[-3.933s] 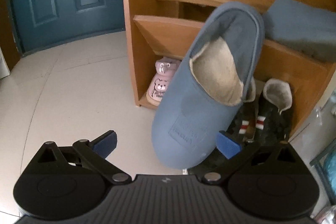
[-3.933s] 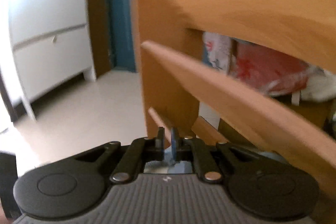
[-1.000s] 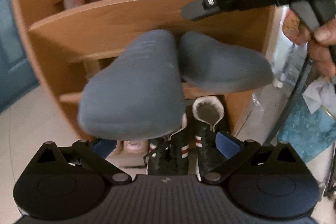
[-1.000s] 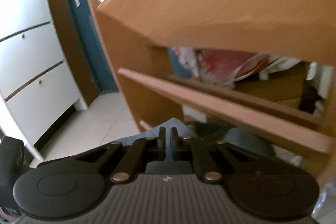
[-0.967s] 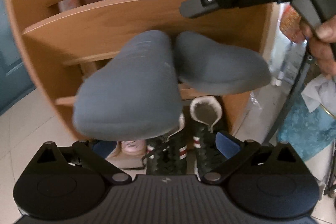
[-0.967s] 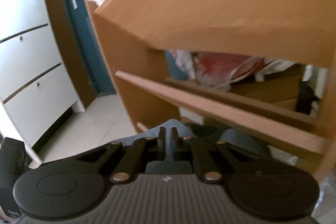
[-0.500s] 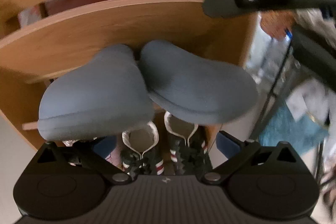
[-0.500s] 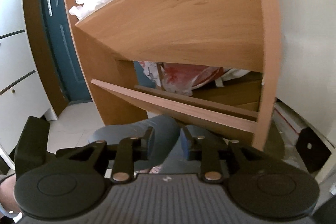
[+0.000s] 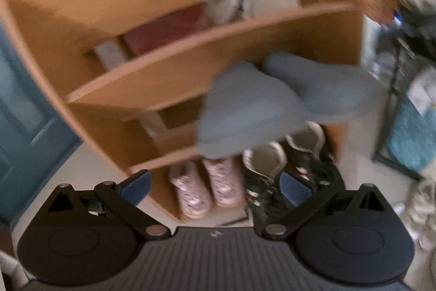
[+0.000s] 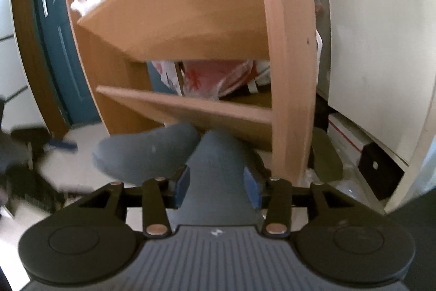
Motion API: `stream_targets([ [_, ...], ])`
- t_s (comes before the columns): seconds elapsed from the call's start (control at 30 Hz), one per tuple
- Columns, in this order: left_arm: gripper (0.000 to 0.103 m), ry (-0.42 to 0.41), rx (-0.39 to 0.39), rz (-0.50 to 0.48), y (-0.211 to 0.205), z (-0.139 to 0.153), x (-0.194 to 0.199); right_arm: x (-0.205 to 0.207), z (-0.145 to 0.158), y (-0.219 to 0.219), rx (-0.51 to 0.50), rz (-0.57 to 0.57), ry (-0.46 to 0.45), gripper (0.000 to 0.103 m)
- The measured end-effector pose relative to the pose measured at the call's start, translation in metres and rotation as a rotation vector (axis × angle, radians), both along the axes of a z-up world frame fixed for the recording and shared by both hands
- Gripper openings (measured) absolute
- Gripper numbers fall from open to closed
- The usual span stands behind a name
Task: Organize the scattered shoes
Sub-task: 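Open the right tool to set the slipper beside the other one, then withdraw the right tool from the shelf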
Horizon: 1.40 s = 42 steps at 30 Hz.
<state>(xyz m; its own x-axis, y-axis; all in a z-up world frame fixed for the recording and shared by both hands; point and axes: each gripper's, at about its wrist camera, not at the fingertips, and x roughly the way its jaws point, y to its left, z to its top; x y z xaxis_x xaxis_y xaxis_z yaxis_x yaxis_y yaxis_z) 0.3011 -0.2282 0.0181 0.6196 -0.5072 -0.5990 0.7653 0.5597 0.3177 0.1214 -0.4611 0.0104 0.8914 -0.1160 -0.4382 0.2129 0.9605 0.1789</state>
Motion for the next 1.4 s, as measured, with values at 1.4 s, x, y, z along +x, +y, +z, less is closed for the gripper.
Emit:
stream_targets([
  [1.4,0.103,0.147,-0.169,0.246,0.021,0.009,0.009,0.026,0.043,0.073,-0.050,0.131,-0.108,0.073],
])
